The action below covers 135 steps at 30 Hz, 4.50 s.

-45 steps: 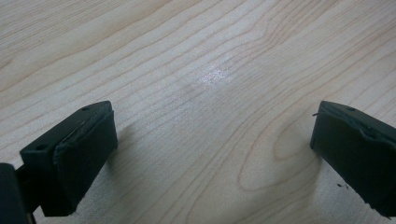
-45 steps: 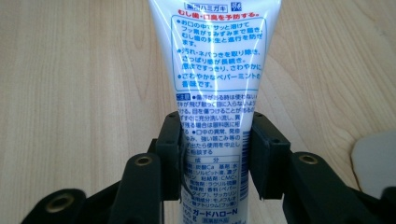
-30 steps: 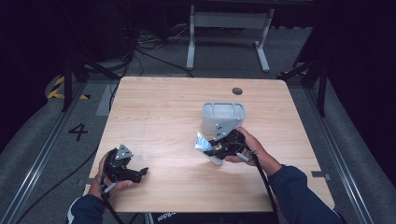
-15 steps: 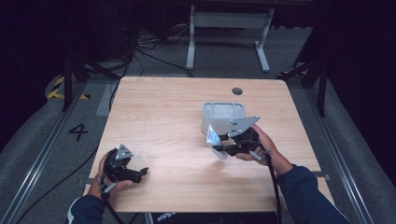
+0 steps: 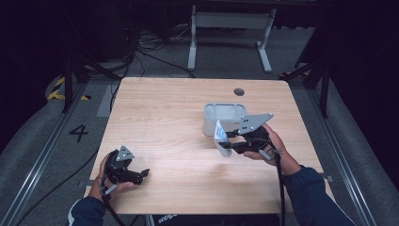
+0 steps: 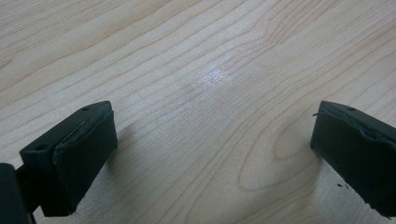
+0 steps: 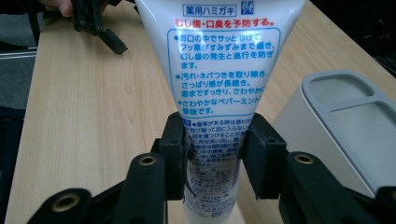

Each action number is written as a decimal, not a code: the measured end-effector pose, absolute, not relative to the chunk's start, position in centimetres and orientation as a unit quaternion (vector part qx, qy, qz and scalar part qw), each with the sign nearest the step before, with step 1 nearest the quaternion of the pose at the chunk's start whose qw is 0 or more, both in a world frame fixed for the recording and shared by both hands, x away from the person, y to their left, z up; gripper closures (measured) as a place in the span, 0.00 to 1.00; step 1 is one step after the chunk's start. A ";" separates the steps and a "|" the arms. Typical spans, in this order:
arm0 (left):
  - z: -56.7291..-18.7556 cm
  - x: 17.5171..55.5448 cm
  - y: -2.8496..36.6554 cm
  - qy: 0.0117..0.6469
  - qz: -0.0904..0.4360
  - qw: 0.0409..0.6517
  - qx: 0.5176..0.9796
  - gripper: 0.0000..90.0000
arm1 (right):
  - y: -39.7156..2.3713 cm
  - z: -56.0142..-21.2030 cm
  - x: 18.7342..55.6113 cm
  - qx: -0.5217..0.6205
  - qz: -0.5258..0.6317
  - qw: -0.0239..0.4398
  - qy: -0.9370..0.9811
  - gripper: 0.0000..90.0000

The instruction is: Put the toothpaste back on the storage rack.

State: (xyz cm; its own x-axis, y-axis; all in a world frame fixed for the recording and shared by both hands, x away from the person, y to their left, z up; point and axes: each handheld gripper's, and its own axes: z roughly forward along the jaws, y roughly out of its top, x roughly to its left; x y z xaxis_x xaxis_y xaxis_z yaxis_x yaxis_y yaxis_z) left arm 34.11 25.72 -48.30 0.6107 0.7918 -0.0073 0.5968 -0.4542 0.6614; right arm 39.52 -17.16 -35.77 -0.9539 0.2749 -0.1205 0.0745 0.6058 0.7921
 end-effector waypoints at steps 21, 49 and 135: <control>-48.3 34.1 25.7 0.416 0.153 0.319 0.838 0.01 | -19.4 -33.0 39.7 0.124 0.491 0.149 0.849 0.72; -48.3 34.1 25.7 0.416 0.153 0.319 0.838 0.01 | -20.1 -30.5 42.9 0.158 0.520 0.182 0.819 0.72; -48.3 34.1 25.8 0.410 0.160 0.317 0.840 0.01 | -19.1 -38.1 48.4 0.234 0.464 0.172 0.837 0.80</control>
